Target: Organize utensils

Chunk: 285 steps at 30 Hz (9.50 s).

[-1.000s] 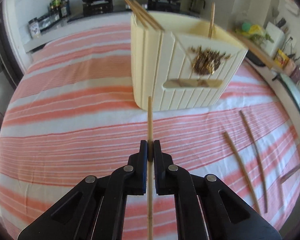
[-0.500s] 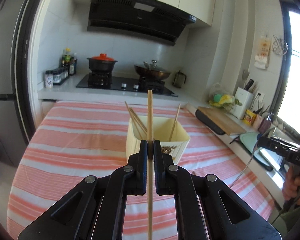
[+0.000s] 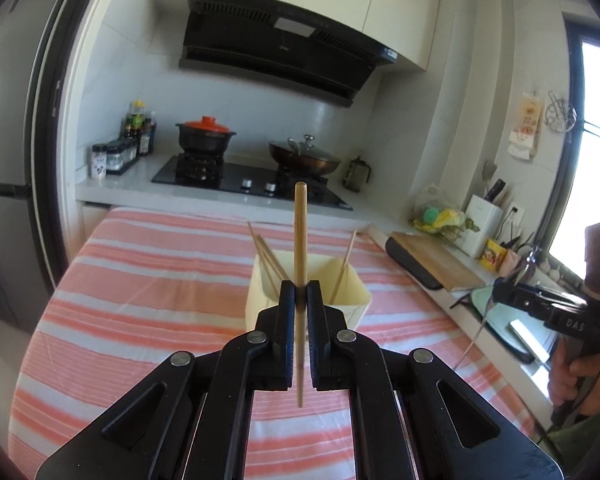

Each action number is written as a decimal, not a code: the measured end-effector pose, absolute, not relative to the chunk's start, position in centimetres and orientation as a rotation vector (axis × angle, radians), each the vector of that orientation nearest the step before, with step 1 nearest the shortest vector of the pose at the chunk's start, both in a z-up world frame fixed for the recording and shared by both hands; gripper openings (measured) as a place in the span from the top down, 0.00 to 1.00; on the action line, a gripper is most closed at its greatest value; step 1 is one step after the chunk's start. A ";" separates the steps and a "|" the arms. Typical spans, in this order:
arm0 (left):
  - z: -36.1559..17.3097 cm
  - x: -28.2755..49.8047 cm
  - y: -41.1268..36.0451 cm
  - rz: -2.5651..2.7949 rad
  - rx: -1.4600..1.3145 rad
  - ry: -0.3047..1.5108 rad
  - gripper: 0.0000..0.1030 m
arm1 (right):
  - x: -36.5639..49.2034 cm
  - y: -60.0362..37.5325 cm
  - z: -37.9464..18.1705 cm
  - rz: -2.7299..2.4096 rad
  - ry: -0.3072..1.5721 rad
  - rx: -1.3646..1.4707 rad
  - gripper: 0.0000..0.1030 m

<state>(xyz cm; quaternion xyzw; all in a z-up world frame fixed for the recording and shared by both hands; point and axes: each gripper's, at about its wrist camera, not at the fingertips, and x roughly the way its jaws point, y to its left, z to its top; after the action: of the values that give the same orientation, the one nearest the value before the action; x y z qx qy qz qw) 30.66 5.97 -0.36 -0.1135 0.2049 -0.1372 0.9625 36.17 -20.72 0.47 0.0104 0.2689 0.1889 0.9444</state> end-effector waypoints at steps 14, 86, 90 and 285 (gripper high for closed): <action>6.4 41.2 2.2 -0.214 -0.149 0.306 0.97 | 47.8 -15.3 8.1 0.367 0.379 -0.010 0.60; -20.6 27.3 -5.5 -0.085 0.010 0.960 0.96 | 31.4 -18.7 -20.8 0.149 0.924 -0.031 0.78; -20.8 26.9 -2.9 -0.058 -0.046 0.972 0.96 | 30.8 -18.2 -20.6 0.188 0.947 -0.008 0.92; 1.4 17.1 0.2 0.107 -0.009 0.494 0.00 | 21.3 -13.3 3.1 0.235 0.412 -0.047 0.00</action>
<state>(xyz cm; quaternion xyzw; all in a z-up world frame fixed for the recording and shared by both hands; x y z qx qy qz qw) 17.11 0.22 1.42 -0.0047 0.2446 0.0529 0.9682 21.28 -13.34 3.08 -0.0231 0.2041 0.1164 0.9717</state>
